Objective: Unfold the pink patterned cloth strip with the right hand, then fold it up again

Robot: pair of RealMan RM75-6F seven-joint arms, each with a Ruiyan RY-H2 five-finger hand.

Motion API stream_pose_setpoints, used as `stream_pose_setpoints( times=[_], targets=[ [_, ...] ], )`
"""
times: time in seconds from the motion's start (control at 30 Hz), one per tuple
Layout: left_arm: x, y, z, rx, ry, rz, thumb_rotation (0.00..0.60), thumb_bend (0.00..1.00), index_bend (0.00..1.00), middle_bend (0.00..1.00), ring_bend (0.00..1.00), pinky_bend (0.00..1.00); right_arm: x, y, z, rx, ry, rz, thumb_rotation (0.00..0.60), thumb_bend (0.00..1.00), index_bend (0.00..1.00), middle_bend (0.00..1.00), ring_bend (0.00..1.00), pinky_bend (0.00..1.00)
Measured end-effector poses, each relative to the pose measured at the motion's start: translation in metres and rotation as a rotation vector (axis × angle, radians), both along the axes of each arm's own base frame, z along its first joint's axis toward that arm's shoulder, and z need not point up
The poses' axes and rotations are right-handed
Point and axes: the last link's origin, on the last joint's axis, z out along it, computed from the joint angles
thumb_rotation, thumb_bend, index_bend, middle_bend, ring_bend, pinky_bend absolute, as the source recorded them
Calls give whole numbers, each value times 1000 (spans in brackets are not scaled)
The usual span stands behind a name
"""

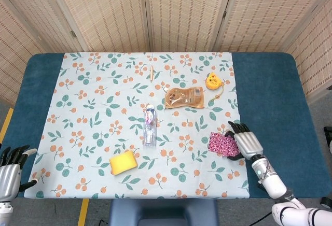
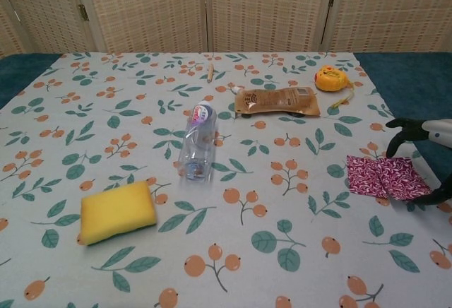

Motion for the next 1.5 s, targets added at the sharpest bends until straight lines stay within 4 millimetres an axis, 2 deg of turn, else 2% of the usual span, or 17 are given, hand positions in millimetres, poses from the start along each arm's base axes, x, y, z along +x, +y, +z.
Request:
stream_pose_setpoints(
  times=[0.4,1.13,1.5],
  targets=[
    [2,-4,1,2,6,5,600,330,284,186,150,0,-17,-6,4,6,13,34,533,169,276,35,0,0],
    [2,-5,2,2,4,9,600,330,284,186,150,0,-26,-8,-1,16,-1,14,530,170,232,29,0,0],
    [2,-6,3,4,3,10,600,330,284,186,150,0,-23,-6,-1,16,-28,3,530,170,220,28,0,0]
  ],
)
